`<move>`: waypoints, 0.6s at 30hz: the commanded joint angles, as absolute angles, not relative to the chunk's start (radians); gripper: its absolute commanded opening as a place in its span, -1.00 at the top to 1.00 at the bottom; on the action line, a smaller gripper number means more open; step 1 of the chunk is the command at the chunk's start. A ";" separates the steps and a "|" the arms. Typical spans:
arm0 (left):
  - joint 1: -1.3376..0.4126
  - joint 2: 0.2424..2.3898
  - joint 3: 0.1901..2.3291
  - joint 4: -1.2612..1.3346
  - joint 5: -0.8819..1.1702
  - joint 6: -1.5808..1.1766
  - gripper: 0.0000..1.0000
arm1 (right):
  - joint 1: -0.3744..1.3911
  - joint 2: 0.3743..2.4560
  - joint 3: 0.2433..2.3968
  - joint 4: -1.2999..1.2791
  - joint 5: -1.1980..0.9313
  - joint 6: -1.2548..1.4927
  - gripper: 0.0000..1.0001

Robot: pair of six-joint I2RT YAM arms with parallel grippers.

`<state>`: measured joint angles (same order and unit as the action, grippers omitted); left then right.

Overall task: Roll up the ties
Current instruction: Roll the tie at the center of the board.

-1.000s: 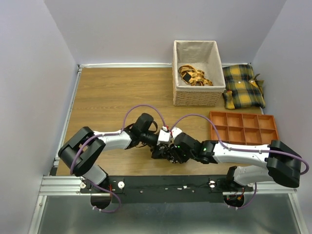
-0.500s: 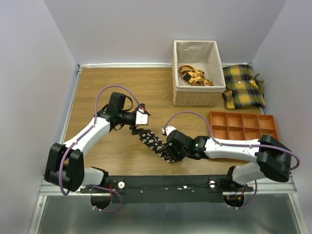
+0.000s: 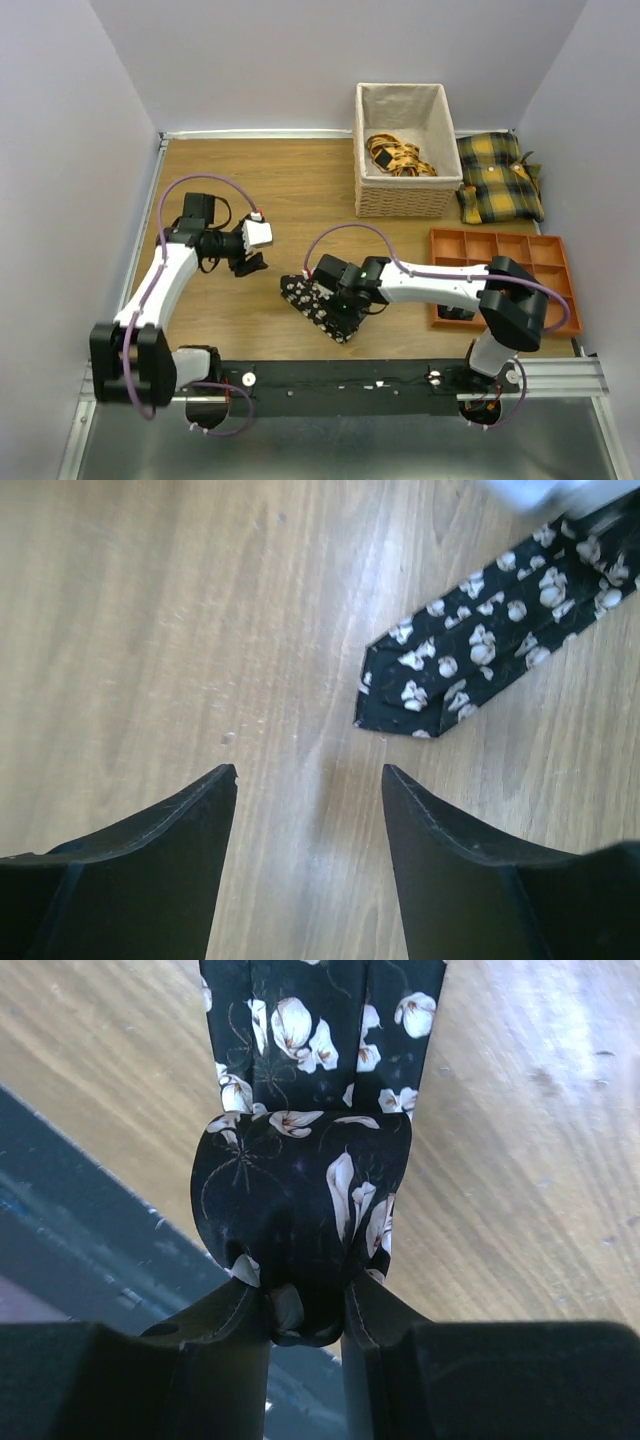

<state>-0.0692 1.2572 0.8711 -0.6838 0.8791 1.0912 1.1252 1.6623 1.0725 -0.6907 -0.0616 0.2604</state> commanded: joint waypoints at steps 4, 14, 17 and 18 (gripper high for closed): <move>-0.072 0.812 0.684 -0.721 0.925 1.147 -0.25 | 1.129 1.825 1.252 -0.975 -0.164 0.250 0.79; -0.239 0.661 0.618 -0.869 0.951 1.315 -0.18 | 1.127 2.040 1.502 -1.158 -0.239 0.262 0.84; -0.300 0.600 0.589 -0.795 0.907 1.267 -0.18 | 1.129 2.094 1.594 -1.196 -0.247 0.261 0.87; -0.340 0.588 0.592 -0.754 0.894 1.229 -0.18 | 1.127 2.109 1.606 -1.192 -0.247 0.261 0.88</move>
<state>-0.2481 0.6506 0.6014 -0.8215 0.9249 1.2785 1.1248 2.0247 1.5188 -1.1179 -0.1978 0.2615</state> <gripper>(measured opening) 0.588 0.351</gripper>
